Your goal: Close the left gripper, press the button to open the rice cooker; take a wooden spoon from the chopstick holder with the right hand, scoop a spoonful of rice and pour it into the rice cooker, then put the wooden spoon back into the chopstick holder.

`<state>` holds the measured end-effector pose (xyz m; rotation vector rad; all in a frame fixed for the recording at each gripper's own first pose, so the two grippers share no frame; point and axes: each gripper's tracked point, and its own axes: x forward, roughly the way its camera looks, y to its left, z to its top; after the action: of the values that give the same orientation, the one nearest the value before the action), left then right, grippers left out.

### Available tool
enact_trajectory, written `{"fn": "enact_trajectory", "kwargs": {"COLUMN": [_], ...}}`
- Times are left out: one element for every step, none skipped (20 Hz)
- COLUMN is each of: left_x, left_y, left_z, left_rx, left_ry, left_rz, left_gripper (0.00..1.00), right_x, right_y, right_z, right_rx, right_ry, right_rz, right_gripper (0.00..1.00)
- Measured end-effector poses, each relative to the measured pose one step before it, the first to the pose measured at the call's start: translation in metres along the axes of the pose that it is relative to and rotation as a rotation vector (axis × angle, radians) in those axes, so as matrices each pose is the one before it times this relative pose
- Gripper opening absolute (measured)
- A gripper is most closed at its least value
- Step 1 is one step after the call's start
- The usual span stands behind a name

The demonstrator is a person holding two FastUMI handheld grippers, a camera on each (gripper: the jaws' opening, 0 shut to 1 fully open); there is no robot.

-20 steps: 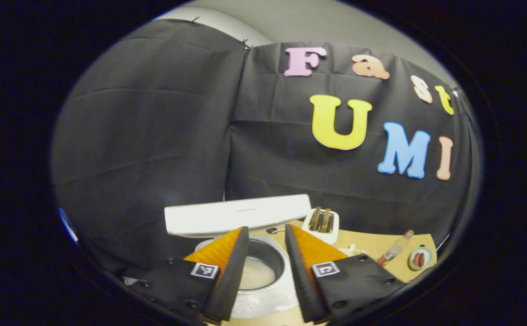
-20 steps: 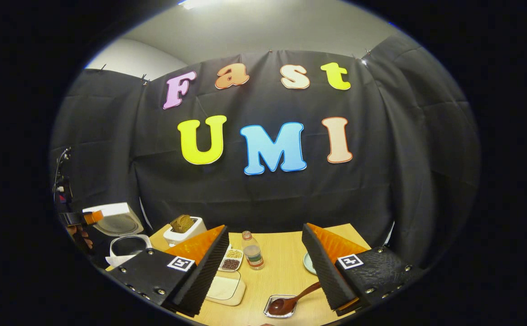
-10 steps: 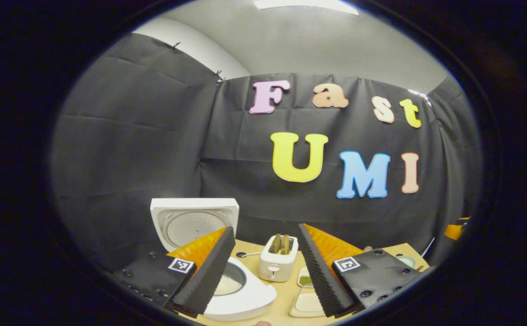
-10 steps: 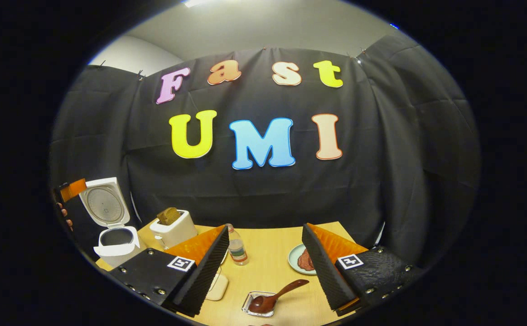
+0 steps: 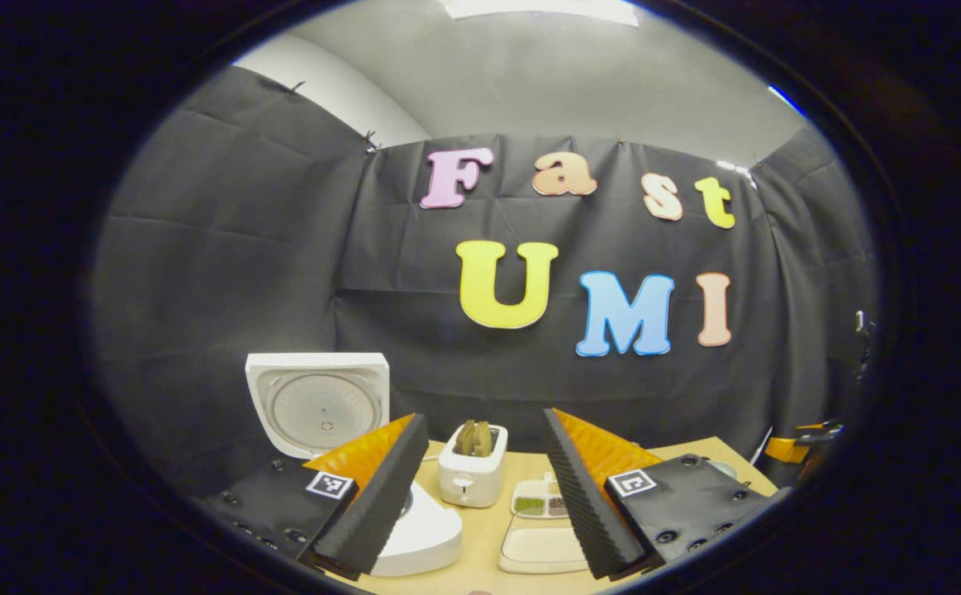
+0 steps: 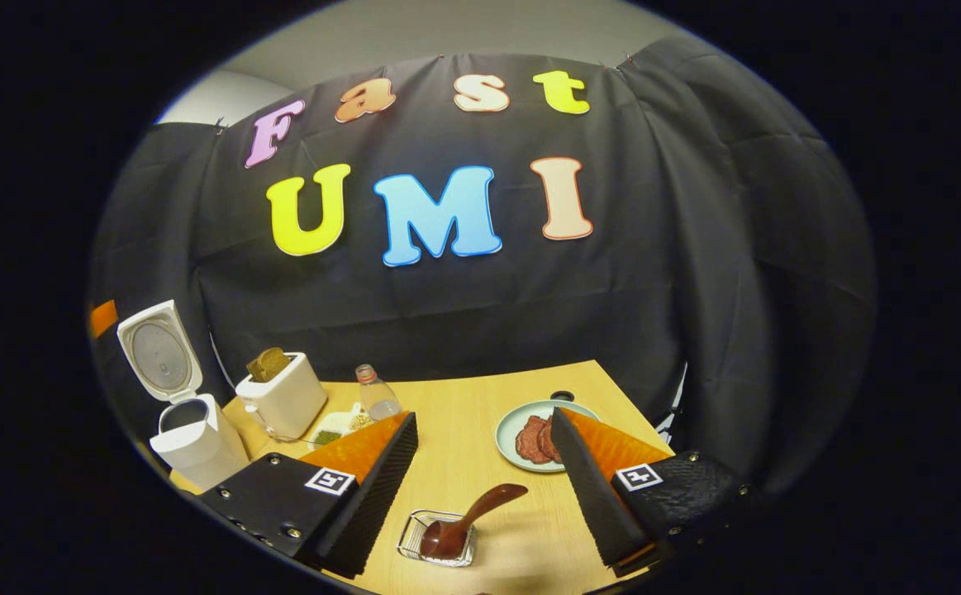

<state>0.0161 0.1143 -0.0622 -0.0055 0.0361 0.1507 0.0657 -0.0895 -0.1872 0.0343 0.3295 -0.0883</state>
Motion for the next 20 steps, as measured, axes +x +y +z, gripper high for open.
{"fn": "enact_trajectory", "kwargs": {"left_x": [-0.00018, -0.00022, -0.00118, -0.00065, 0.00013, 0.00081, 0.00049, -0.00017, -0.00207, -0.00064, -0.00084, -0.0021, -0.00107, 0.00055, 0.0002, -0.00069, 0.00085, 0.00182, 0.00285, 0.00528], "left_y": [-0.0044, -0.0041, -0.00265, -0.00138, -0.00114, -0.00191, -0.00204, -0.0029, -0.00401, -0.00215, -0.00217, -0.00126, 0.00065, 0.00234, 0.00341, 0.00281, 0.00265, 0.00323, 0.00188, 0.00042], "left_z": [-0.0011, -0.00013, 0.00312, 0.0012, 0.00091, -0.00112, 0.00051, -0.00202, -0.00398, -0.00449, -0.0006, -0.00204, -0.00425, -0.00576, -0.00067, 0.00109, 0.00261, -0.00044, 0.00171, -0.00046], "left_rx": [0.00985, 0.00936, 0.00661, 0.00837, 0.01029, 0.00975, 0.00702, 0.0016, 0.00065, 0.0051, 0.00318, -0.00025, -0.00634, -0.00785, -0.00613, -0.00219, 0.00111, 0.00572, 0.00584, 0.00277], "left_ry": [0.01076, 0.00153, -0.00456, -0.0012, 0.00354, 0.00402, 0.00024, 0.01031, 0.01507, 0.00836, 0.00303, 0.00919, 0.01662, 0.01489, 0.0074, 0.00078, -0.0033, -0.00241, -0.00721, -0.00143], "left_rz": [-0.00671, -0.00286, 0.00162, 0.00323, 0.00393, 0.00529, 0.00467, 0.0039, 0.00213, 0.00662, 0.00305, 0.00733, 0.00576, 0.00998, 0.00979, 0.00795, 0.00327, -0.00134, -0.00771, -0.01487], "left_gripper": [0.96, 0.96, 0.96, 0.96, 0.96, 0.96, 0.96, 0.96, 0.96, 0.96, 0.96, 0.96, 0.96, 0.96, 0.96, 0.96, 0.96, 0.96, 0.96, 0.96], "right_x": [0.0069, 0.00703, 0.00791, 0.0065, 0.006, 0.0059, 0.00563, 0.00622, 0.00591, 0.00507, 0.00527, 0.00447, 0.00312, 0.00226, 0.00008, 0.00247, 0.00107, 0.0036, 0.00342, 0.00149], "right_y": [-0.00281, -0.00387, -0.00611, -0.00377, -0.00292, -0.0019, -0.00011, -0.00014, 0.00061, -0.00074, 0.00003, 0.00001, 0.00064, 0.00098, 0.00209, 0.00254, 0.00332, 0.00173, 0.00277, 0.00279], "right_z": [-0.01166, -0.01257, -0.01335, -0.01012, -0.01053, -0.00921, -0.00855, -0.00845, -0.00838, -0.00648, -0.00554, -0.00216, -0.00308, -0.00192, -0.00242, 0.00065, 0.00074, -0.00319, -0.00308, -0.00307], "right_rx": [0.00661, 0.00336, 0.00294, 0.00913, 0.00944, 0.01439, 0.01628, 0.02251, 0.01923, 0.01164, 0.01437, 0.01705, 0.02145, 0.01676, 0.00992, 0.00814, 0.00397, -0.00123, 0.00453, 0.01784], "right_ry": [0.02233, 0.03081, 0.03052, 0.02497, 0.02564, 0.02574, 0.02157, 0.02464, 0.02172, 0.02198, 0.01296, 0.01399, 0.00867, 0.00559, 0.01116, 0.00357, -0.00086, 0.01447, 0.01792, 0.01065], "right_rz": [0.0037, -0.00088, -0.0065, 0.00132, 0.00026, 0.00536, 0.00954, 0.0098, 0.0112, 0.00176, 0.00663, 0.00517, 0.00822, 0.01141, 0.00486, 0.00173, 0.0016, 0.00015, 0.00773, -0.00689], "right_gripper": [0.99, 0.99, 0.99, 0.99, 0.99, 0.99, 0.99, 0.99, 0.99, 0.99, 0.99, 0.99, 0.98, 0.97, 0.95, 0.87, 0.81, 0.76, 0.76, 0.76]}}
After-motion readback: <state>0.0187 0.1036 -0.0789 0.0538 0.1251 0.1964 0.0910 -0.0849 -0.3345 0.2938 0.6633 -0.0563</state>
